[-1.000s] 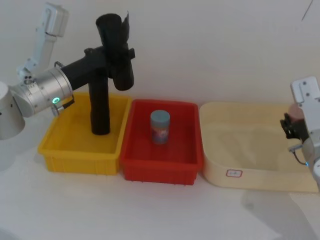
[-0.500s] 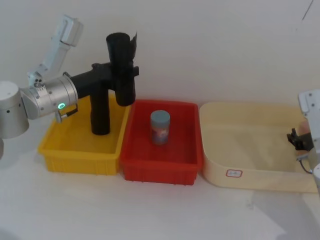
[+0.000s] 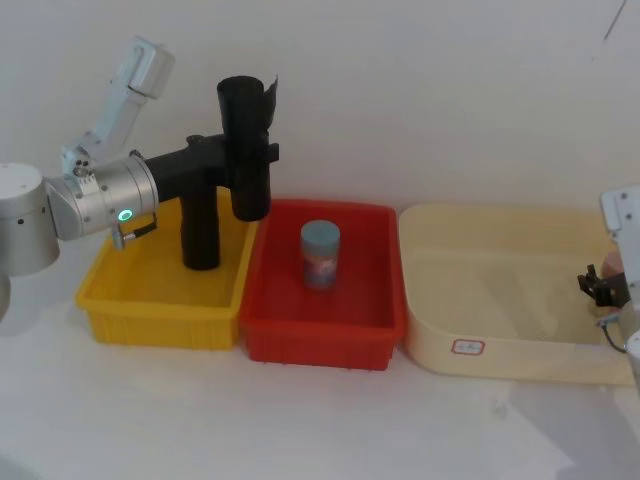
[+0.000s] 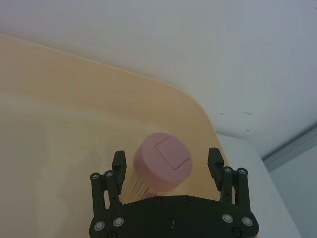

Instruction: Pick up the garbage bag with the one hand and transfer it to the other hand.

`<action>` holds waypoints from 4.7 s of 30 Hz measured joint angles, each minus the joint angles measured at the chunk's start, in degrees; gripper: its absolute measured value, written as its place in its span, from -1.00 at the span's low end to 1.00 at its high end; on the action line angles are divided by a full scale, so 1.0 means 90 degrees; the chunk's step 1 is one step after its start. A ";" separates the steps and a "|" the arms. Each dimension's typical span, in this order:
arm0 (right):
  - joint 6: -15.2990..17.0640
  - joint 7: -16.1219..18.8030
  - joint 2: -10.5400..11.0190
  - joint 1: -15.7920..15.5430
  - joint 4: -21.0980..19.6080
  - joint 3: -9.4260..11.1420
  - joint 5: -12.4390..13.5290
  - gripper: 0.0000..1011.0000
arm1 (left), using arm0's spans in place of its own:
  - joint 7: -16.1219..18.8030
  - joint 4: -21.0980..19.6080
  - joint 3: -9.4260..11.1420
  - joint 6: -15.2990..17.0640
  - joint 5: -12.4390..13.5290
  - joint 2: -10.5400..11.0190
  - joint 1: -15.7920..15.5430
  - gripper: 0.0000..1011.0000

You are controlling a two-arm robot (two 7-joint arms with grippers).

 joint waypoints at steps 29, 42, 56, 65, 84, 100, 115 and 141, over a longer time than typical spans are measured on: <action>-0.0926 0.0727 0.0468 -0.1300 -0.2053 -0.0058 0.0170 0.98 | -0.0103 -0.0181 -0.0043 -0.0398 -0.0298 -0.0018 0.0151 -0.20; -0.1146 0.1528 0.0651 -0.1376 -0.2318 -0.0628 0.0038 0.98 | -0.0711 0.0485 0.0274 -0.0242 -0.0409 -0.0118 -0.0120 -0.20; -0.1236 0.1885 0.0697 -0.1341 -0.2387 -0.0944 -0.0121 0.98 | -0.1029 0.0870 0.0471 -0.0165 -0.0430 -0.0182 -0.0282 -0.20; -0.1262 0.1836 0.0679 -0.1476 -0.2623 -0.0861 -0.0157 0.98 | -0.1069 0.0929 0.0496 -0.0235 -0.0454 -0.0200 -0.0300 -0.20; -0.1502 0.2707 0.0742 -0.1246 -0.2726 -0.0674 0.0379 0.98 | -0.1276 0.1205 0.0569 -0.0622 -0.0510 -0.0321 -0.0446 -0.20; -0.1320 0.3014 0.0461 -0.1138 -0.2763 -0.0503 0.0741 0.98 | -0.1506 0.1644 0.0691 -0.0706 -0.0552 -0.0486 -0.0697 -0.20; -0.1199 0.3845 0.0139 -0.0919 -0.2709 -0.0221 0.1829 0.98 | -0.2022 0.2615 0.0908 -0.0952 -0.0516 -0.0913 -0.1210 -0.20; -0.0877 0.5082 -0.0373 -0.0207 -0.2373 -0.0107 0.3415 0.98 | -0.2384 0.3228 0.1109 -0.1176 -0.0213 -0.1297 -0.1620 -0.20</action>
